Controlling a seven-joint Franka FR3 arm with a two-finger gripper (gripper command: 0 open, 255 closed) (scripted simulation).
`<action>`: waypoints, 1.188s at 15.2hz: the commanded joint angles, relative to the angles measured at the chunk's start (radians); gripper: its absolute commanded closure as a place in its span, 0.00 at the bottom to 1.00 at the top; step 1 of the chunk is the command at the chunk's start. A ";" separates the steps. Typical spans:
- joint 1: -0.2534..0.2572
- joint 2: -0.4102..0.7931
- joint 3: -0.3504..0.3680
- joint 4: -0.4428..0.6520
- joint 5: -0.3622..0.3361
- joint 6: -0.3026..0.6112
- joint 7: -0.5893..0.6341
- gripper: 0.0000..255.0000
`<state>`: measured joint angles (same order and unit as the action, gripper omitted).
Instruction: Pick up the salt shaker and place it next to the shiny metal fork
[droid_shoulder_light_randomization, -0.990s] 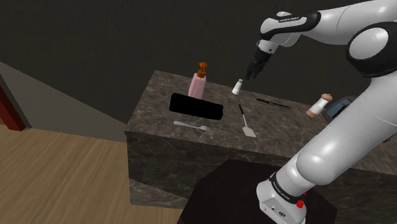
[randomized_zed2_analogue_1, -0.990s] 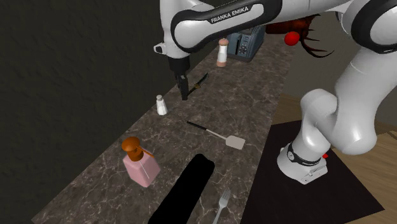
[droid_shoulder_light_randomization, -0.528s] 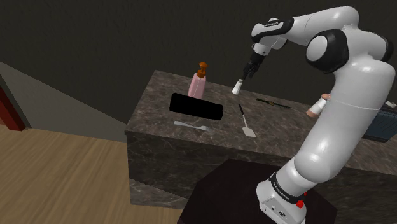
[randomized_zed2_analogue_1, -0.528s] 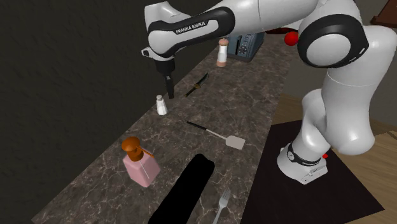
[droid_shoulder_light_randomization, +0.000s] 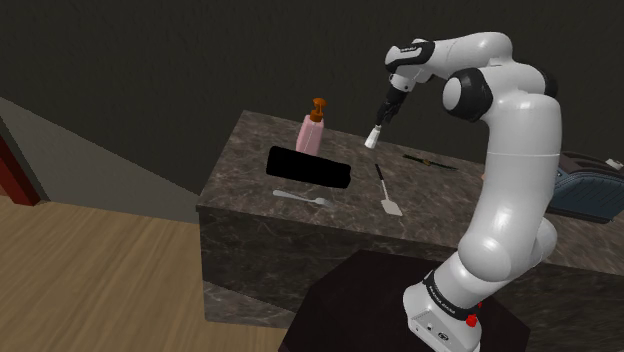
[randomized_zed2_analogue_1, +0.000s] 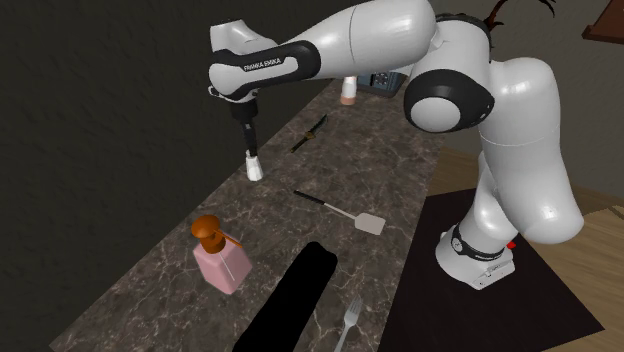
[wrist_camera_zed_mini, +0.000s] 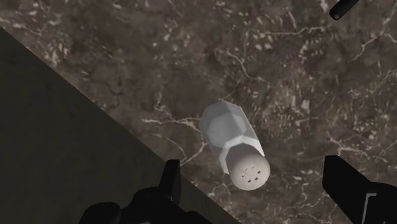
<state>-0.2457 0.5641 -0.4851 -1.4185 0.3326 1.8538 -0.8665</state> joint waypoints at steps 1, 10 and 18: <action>0.001 0.007 0.003 -0.017 0.004 0.023 -0.005 0.00; 0.004 0.018 0.007 -0.048 0.012 0.064 -0.011 0.00; 0.004 0.018 0.007 -0.049 0.012 0.064 -0.011 1.00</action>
<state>-0.2416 0.5818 -0.4779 -1.4669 0.3447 1.9179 -0.8774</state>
